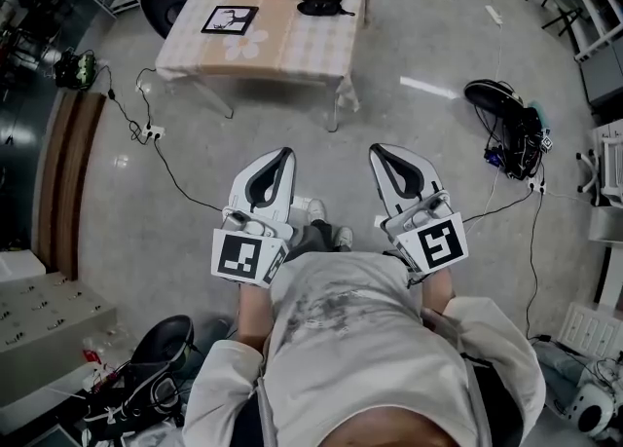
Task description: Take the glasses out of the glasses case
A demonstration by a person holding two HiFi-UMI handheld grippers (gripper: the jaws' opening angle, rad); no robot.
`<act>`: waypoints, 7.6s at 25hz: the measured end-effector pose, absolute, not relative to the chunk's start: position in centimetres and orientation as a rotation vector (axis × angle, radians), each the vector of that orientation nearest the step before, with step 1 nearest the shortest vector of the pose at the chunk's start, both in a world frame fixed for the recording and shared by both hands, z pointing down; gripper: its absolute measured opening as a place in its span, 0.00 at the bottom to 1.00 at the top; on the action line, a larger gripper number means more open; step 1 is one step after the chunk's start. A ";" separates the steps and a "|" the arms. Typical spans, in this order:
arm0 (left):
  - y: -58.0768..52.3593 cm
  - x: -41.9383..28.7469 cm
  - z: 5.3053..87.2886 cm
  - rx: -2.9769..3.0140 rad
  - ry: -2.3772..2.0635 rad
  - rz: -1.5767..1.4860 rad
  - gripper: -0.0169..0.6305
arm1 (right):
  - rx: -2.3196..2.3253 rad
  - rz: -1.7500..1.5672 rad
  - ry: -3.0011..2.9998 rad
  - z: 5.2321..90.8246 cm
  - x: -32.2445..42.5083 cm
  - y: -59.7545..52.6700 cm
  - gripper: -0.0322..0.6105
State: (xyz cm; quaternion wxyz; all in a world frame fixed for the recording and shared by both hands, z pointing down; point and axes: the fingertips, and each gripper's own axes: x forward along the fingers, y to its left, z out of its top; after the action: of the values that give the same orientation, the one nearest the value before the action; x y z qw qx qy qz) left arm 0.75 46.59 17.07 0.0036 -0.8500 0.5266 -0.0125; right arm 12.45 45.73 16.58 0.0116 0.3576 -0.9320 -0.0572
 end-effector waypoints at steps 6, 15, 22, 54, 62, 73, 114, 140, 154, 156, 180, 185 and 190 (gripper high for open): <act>44.4 0.0 17.3 -2.689 1.604 0.001 0.04 | 1.106 -0.196 -2.869 17.2 11.1 43.9 0.08; 39.9 -1.5 17.7 -2.731 1.538 0.013 0.04 | 1.130 -0.207 -2.831 17.3 8.8 39.8 0.08; 37.0 -3.6 17.9 -2.754 1.507 0.016 0.04 | 1.146 -0.196 -2.802 17.6 6.5 37.2 0.08; 27.5 -5.4 20.1 -2.797 1.537 -0.028 0.04 | 1.099 -0.199 -2.741 19.5 4.2 26.9 0.08; 23.3 -3.9 19.7 -2.761 1.569 -0.047 0.04 | 1.038 -0.211 -2.788 19.1 5.0 22.4 0.08; 20.2 -1.6 18.4 -2.690 1.638 -0.029 0.04 | 0.948 -0.206 -2.837 18.5 7.2 19.1 0.08; 7.2 -2.7 20.5 -2.782 1.537 -0.061 0.04 | 1.031 -0.172 -2.781 20.2 5.6 6.9 0.08; -0.7 -8.0 21.4 -2.868 1.451 -0.026 0.04 | 1.102 -0.174 -2.663 20.7 0.3 -0.3 0.08; -4.5 -8.1 23.9 -2.882 1.526 -0.052 0.04 | 1.039 -0.154 -2.656 22.8 0.1 -4.4 0.08; -5.2 -8.1 24.2 -2.882 1.541 -0.056 0.04 | 1.019 -0.146 -2.655 23.4 0.2 -5.2 0.08; -11.4 -7.4 29.4 -2.914 1.700 -0.257 0.04 | 0.892 -0.079 -2.634 28.1 0.5 -13.3 0.08; -12.1 -7.2 30.5 -2.918 1.710 -0.281 0.04 | 0.877 -0.055 -2.621 29.6 0.6 -14.2 0.08; -12.6 -6.9 31.6 -2.929 1.713 -0.292 0.04 | 0.875 -0.061 -2.614 30.6 0.4 -15.1 0.08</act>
State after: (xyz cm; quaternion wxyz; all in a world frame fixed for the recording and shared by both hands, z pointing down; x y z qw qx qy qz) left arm -6.91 -12.55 31.62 -0.1318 -0.8526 0.4984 -0.0850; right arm 0.40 -15.07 30.60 0.1908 0.3116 -0.9306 -0.0218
